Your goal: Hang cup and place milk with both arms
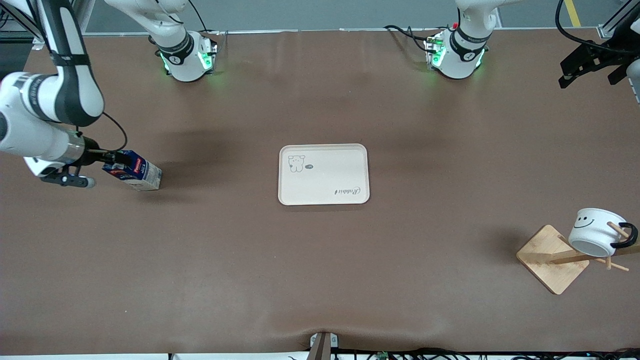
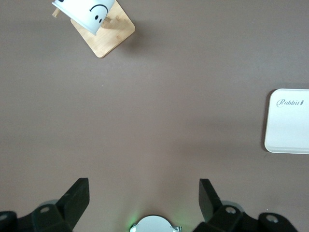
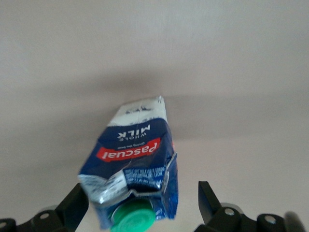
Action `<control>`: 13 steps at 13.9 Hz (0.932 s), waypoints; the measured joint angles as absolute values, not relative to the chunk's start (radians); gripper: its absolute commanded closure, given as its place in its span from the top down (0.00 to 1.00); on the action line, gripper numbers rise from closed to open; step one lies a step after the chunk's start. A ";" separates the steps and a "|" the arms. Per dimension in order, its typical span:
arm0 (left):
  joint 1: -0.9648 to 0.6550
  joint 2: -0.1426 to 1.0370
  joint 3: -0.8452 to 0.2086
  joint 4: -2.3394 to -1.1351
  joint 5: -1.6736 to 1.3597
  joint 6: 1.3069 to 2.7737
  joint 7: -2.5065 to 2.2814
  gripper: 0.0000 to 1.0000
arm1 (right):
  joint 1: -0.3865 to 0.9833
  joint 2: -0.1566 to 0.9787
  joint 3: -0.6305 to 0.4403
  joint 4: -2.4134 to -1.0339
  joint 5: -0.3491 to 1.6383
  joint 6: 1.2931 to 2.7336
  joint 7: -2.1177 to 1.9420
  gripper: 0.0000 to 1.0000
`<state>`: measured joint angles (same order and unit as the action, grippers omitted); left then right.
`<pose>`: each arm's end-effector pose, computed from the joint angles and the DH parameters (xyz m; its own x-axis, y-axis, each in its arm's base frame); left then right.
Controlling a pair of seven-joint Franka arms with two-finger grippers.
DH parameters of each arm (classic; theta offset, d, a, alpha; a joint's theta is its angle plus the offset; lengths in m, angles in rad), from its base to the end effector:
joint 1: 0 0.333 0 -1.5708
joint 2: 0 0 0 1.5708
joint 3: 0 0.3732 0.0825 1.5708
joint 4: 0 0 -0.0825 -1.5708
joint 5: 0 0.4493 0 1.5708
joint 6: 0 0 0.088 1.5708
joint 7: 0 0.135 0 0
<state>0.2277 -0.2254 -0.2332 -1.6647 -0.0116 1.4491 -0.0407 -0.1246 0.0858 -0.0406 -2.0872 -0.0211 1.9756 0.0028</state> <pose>0.5232 -0.0215 0.7181 0.9992 0.0392 0.0055 0.0394 -0.9984 -0.0400 0.5827 -0.0989 0.3617 0.9680 -0.1563 -0.1961 -0.1552 -0.9877 0.0214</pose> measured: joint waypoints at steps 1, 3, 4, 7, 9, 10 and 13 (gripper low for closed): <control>0.228 -0.226 -0.233 -1.664 -0.014 1.449 -0.041 1.00 | -0.124 0.086 -0.038 -2.023 -0.021 1.936 0.003 1.00; 0.228 -0.226 -0.233 -1.663 -0.027 1.449 -0.041 1.00 | -0.123 0.087 -0.033 -1.905 -0.021 1.903 0.003 1.00; 0.228 -0.226 -0.233 -1.663 -0.031 1.449 -0.041 1.00 | -0.123 0.088 -0.032 -1.848 -0.021 1.897 0.003 1.00; 0.229 -0.226 -0.232 -1.662 -0.032 1.449 -0.041 1.00 | -0.112 0.090 -0.030 -1.646 -0.022 1.802 0.003 1.00; 0.231 -0.226 -0.232 -1.661 -0.032 1.449 -0.041 1.00 | -0.100 0.082 -0.027 -1.513 -0.022 1.612 0.004 1.00; 0.232 -0.226 -0.231 -1.660 -0.032 1.449 -0.041 1.00 | -0.094 0.070 -0.026 -1.479 -0.022 1.543 0.005 1.00; 0.233 -0.226 -0.230 -1.653 -0.032 1.449 -0.041 1.00 | -0.090 -0.015 -0.026 -1.509 -0.022 1.492 0.006 1.00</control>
